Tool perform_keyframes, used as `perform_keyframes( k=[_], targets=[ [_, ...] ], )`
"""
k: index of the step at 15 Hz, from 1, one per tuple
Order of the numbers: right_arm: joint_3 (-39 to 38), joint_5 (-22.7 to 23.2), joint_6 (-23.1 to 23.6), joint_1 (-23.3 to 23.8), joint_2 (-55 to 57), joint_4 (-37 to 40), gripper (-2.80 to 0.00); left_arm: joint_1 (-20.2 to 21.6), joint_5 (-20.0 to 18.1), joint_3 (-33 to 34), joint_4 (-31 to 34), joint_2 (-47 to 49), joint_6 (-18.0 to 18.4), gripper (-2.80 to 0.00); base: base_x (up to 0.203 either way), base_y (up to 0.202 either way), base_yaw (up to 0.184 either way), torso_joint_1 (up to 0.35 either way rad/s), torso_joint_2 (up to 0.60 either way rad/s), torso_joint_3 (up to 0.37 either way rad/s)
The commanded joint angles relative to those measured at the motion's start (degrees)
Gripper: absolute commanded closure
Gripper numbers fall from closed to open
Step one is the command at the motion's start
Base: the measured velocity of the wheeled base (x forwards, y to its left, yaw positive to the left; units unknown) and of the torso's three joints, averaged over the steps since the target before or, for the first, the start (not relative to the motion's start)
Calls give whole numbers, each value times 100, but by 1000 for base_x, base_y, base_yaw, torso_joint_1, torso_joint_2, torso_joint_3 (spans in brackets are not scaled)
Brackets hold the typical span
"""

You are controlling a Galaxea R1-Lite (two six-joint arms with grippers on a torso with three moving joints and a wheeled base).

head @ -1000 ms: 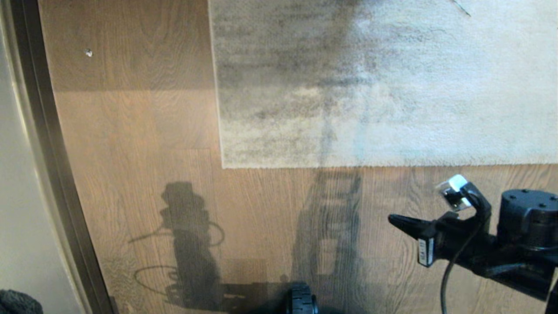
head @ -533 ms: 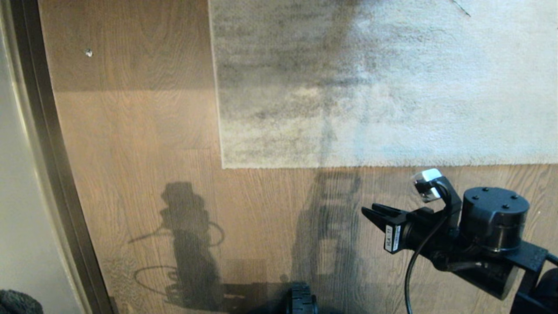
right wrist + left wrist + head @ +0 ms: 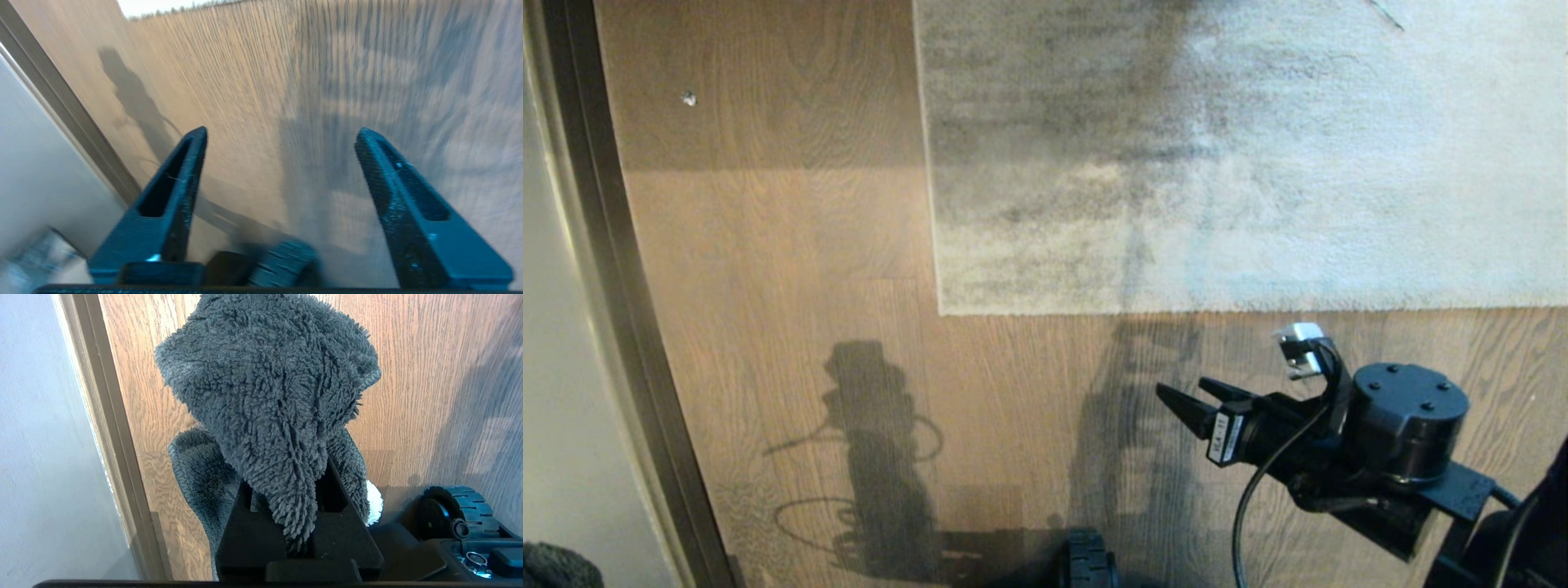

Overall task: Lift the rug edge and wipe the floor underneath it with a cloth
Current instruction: Lift up the carpet

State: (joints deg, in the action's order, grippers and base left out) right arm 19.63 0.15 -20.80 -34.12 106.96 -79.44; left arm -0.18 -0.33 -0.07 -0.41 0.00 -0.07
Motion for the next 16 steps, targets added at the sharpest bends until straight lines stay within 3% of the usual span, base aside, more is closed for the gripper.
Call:
perform_keyframes(
  k=[1,5,7,10,16],
  targets=[
    [-6,-66,-389,-31,405,-163,-280,1,-2,-1,-3,0,-1,0,0,0,0,0,0,0],
    [316,-1107,-1736,-295,875,-203,-280,1,-2,-1,-3,0,-1,0,0,0,0,0,0,0],
    [569,-1517,-2111,-413,1000,-316,-280,1,-2,0,-3,0,-1,0,0,0,0,0,0,0],
    [889,-1687,-2187,-539,1218,-952,-280,1,-2,-1,-3,0,-1,0,0,0,0,0,0,0],
    [1614,-2041,-2186,-805,1348,-1029,-280,1,-2,7,-3,0,-1,0,0,0,0,0,0,0]
  ],
)
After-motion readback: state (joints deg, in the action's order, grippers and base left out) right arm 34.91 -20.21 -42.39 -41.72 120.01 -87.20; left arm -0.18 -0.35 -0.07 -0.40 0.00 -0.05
